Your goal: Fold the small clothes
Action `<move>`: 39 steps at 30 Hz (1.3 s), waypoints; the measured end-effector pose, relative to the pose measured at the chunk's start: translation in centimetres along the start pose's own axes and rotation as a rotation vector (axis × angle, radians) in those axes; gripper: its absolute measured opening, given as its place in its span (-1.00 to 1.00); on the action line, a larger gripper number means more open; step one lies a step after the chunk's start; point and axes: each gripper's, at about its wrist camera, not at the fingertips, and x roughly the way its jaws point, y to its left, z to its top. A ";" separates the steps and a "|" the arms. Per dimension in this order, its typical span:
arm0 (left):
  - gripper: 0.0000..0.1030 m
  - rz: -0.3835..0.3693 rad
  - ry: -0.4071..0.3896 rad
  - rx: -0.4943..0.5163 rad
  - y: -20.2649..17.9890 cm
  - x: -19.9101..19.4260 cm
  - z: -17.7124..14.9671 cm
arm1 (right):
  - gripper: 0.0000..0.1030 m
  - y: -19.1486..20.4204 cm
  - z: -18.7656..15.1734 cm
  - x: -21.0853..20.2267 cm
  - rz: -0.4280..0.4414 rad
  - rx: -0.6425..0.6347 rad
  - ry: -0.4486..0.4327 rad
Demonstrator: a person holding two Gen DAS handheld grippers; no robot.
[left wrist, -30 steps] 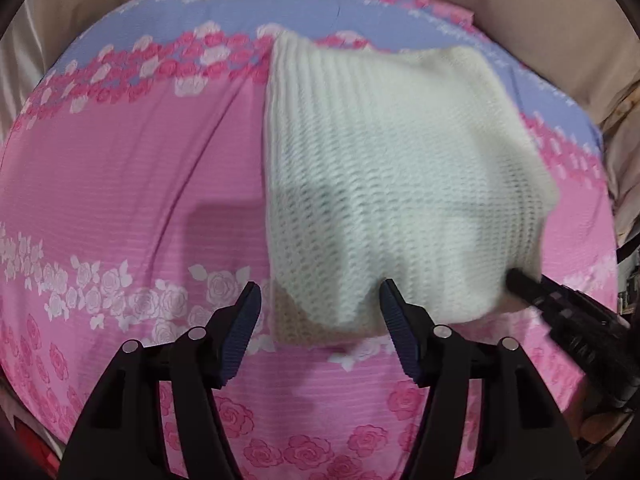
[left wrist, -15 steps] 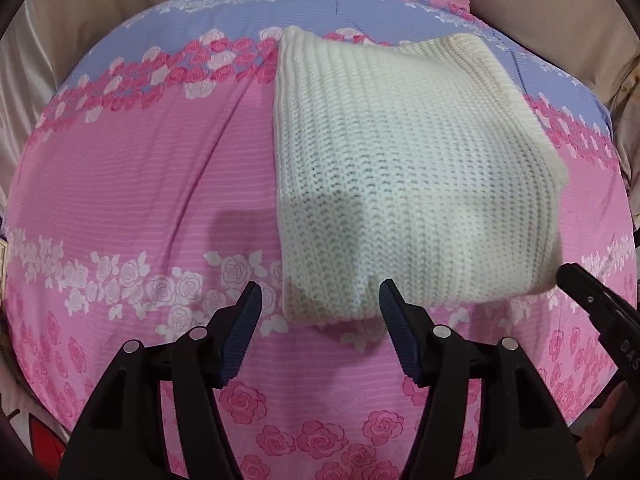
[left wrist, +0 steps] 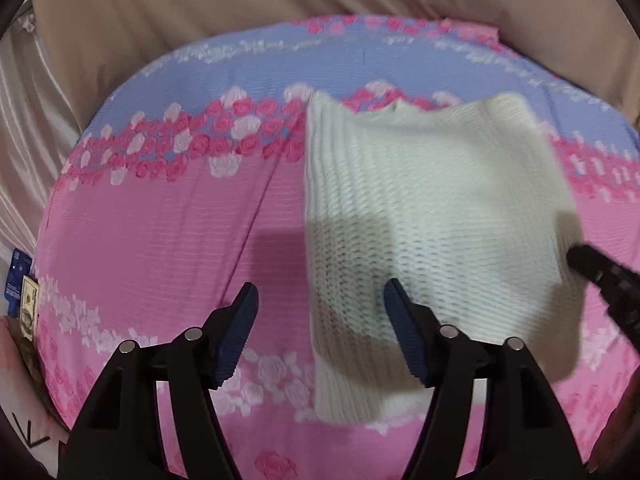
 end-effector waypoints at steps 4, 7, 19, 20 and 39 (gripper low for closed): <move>0.30 -0.013 -0.006 -0.010 0.2 0.9 0.0 | -0.73 0.7 -0.4 -0.9 -0.026 -0.038 -0.049; 0.25 -0.046 -0.038 -0.030 0.4 -1.6 -0.3 | -0.75 1.3 -1.3 -4.9 0.009 -0.043 -0.135; 0.28 -0.009 -0.059 -0.018 -1.1 -4.2 -4.0 | -0.64 0.7 -6.4 -5.8 -0.007 -0.030 -0.059; 0.30 -0.013 -0.064 -0.025 -1.1 -4.8 -4.7 | -0.62 0.5 -7.2 -6.6 -0.004 -0.020 -0.071; 0.40 -0.016 -0.070 0.038 -4.3 -7.0 -12.1 | -0.19 1.2 -15.2 -8.6 -0.062 -0.051 -0.096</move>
